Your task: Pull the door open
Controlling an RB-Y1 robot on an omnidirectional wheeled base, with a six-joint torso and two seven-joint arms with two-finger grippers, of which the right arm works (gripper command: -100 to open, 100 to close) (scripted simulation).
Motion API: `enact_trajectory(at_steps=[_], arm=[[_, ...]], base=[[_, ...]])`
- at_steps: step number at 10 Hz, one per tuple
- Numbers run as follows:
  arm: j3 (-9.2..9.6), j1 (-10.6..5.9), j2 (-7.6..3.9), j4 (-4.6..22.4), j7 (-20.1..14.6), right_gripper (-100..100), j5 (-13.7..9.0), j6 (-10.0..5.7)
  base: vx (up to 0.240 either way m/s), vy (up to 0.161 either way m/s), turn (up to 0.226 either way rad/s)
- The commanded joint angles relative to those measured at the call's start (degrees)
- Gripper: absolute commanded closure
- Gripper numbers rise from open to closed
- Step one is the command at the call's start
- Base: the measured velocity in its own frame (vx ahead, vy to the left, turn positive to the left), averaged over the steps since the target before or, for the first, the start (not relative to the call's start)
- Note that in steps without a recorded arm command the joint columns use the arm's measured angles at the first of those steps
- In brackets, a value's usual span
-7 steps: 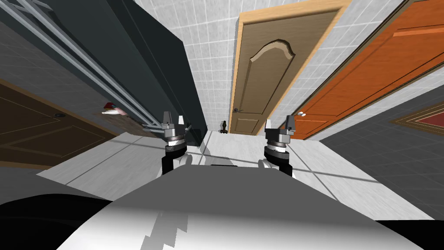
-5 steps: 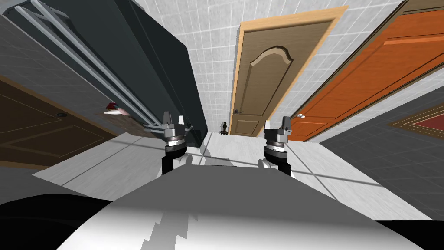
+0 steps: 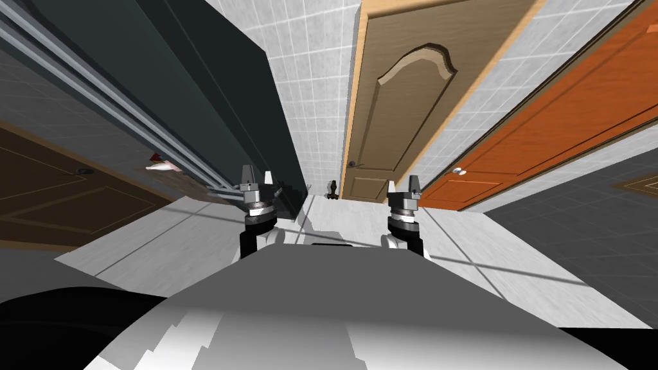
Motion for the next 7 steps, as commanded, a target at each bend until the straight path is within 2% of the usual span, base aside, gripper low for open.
enact_trajectory(at_steps=[1,7], arm=[[-0.21,-0.87,-0.54,2.69,0.2,-100,-0.17,-0.06],[-1.22,-3.86,-2.1,10.21,0.57,-100,-0.82,0.0]], base=[[0.104,0.008,0.036],[0.106,0.006,0.026]])
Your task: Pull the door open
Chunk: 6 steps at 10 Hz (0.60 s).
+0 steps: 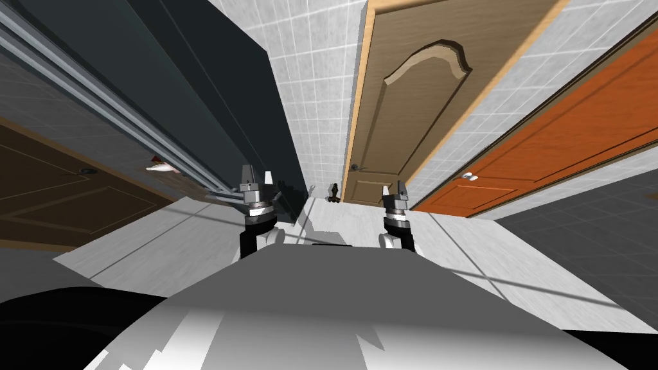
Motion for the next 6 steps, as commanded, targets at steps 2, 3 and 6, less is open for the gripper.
enact_trajectory(at_steps=[2,3,6], arm=[[-0.5,-1.14,-0.77,3.31,0.11,-100,-0.36,0.13],[-0.7,-1.73,-1.05,4.79,0.18,-100,-0.48,0.14],[-1.3,-3.52,-1.87,9.28,0.4,-100,-0.87,0.18]], base=[[0.101,0.001,0.027],[0.097,0.002,0.025],[0.1,0.007,0.029]])
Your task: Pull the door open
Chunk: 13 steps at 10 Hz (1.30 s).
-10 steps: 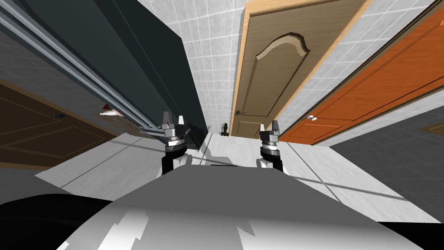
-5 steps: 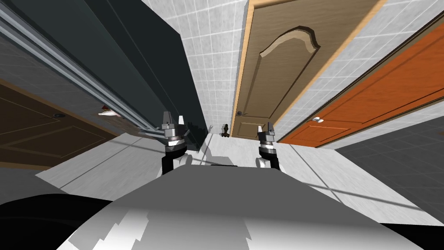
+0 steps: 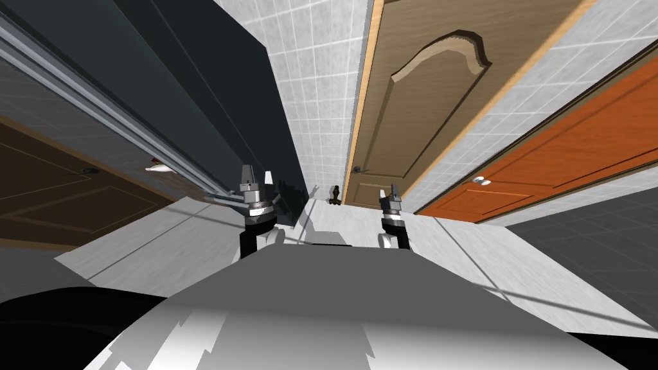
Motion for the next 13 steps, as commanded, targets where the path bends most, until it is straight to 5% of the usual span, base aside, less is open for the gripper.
enact_trajectory(at_steps=[1,13], arm=[[-0.51,-0.95,-0.67,2.33,-0.04,-100,-0.33,0.17],[-3.12,-8.65,-3.9,21.66,0.9,-100,-2.0,0.35]], base=[[0.083,0.004,0.036],[0.101,0.002,0.032]])
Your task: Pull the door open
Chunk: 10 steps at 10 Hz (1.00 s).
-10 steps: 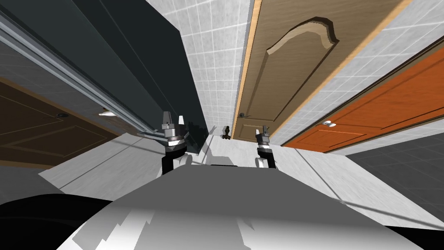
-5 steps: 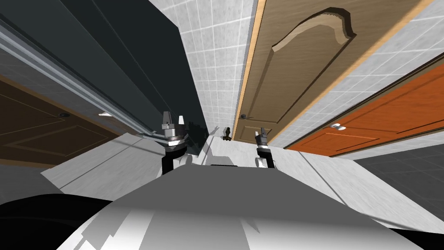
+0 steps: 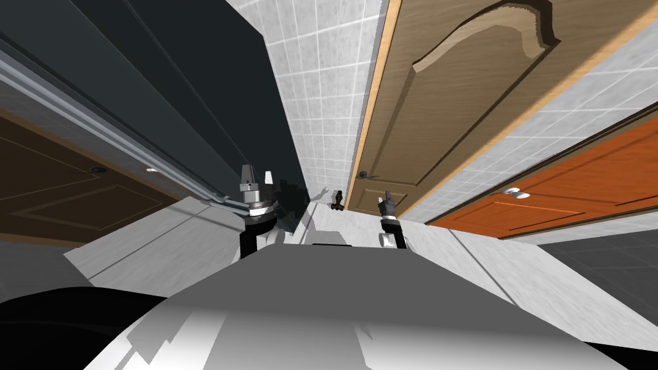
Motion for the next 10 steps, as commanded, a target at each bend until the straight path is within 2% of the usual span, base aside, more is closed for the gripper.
enact_trajectory(at_steps=[1,4,5,10], arm=[[-0.28,-1.11,-0.21,2.82,0.28,-100,-0.16,-0.05],[-0.92,-3.0,-0.95,7.55,0.51,-100,-0.56,-0.01],[-0.92,-3.0,-0.95,7.55,0.51,-100,-0.56,-0.01],[-1.9,-5.92,-2.08,14.89,0.87,-100,-1.2,0.06]], base=[[0.105,0.001,0.024],[0.099,-0.002,0.032],[0.066,-0.01,0.008],[0.082,-0.005,0.027]])
